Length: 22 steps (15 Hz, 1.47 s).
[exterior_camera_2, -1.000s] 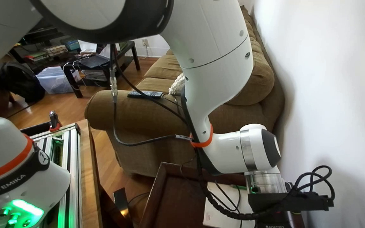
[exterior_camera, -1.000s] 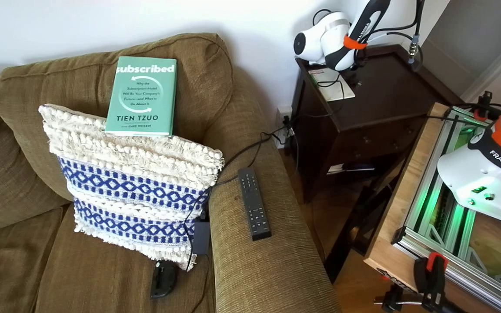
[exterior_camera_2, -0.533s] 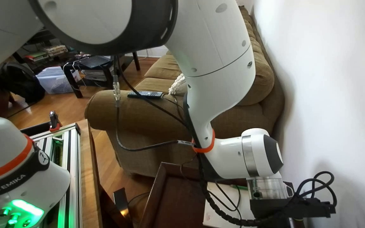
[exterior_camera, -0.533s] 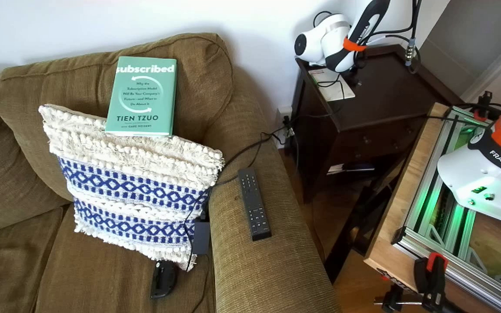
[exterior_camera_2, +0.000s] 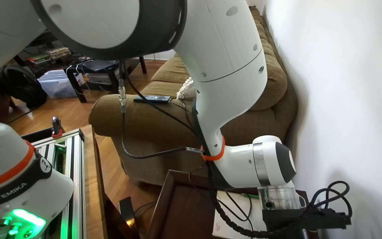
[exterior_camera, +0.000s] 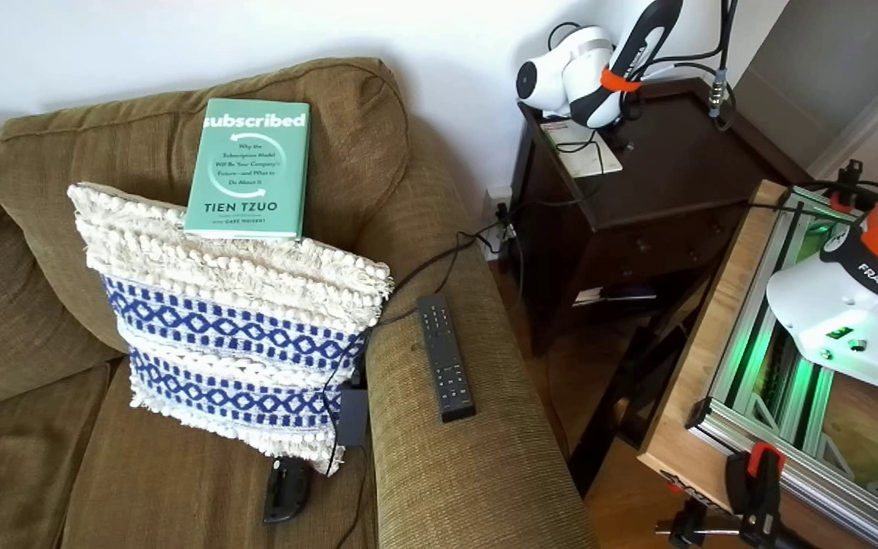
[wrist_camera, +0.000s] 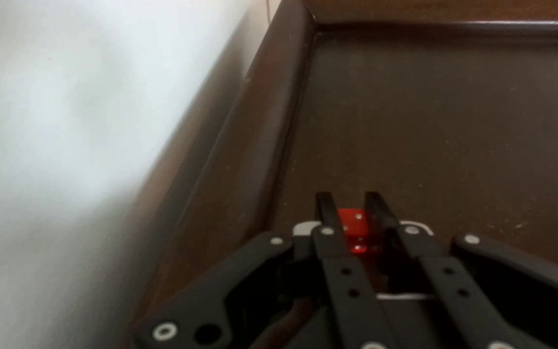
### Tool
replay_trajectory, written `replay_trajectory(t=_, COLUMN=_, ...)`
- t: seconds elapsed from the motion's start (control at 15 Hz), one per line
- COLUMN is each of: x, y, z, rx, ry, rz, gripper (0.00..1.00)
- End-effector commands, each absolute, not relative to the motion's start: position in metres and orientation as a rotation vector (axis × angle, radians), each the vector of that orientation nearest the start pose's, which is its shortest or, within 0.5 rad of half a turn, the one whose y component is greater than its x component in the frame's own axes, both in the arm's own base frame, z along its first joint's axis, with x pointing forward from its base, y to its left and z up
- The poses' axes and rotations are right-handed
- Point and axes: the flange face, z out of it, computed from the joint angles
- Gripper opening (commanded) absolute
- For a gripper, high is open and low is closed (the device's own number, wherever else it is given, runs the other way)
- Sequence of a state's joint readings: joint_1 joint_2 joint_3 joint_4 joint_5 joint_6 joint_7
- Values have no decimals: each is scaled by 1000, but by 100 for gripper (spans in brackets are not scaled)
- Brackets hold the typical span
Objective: Pick up the die and drop it
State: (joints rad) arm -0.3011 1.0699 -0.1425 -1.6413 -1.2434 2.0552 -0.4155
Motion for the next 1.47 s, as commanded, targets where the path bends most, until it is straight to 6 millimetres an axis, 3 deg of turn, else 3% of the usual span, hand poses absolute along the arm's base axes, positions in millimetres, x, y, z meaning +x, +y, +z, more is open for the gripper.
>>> replay_trajectory(t=0.0, x=512, y=-298, z=-10, rx=1950, ry=1101, rz=-1252, gripper=5)
replay_trajectory(t=0.27, x=500, y=-285, z=11, rx=1969, ry=1102, rz=-1435, gripper=5)
replay_trajectory(t=0.67, x=486, y=-257, z=37, rx=2038, ry=1233, rz=-1528, gripper=5)
replay_trajectory(t=1.0, x=464, y=-234, z=50, rx=2160, ry=1354, rz=-1536, gripper=5)
replay_trajectory(t=1.4, x=440, y=-200, z=77, rx=2295, ry=1294, rz=-1469, gripper=5)
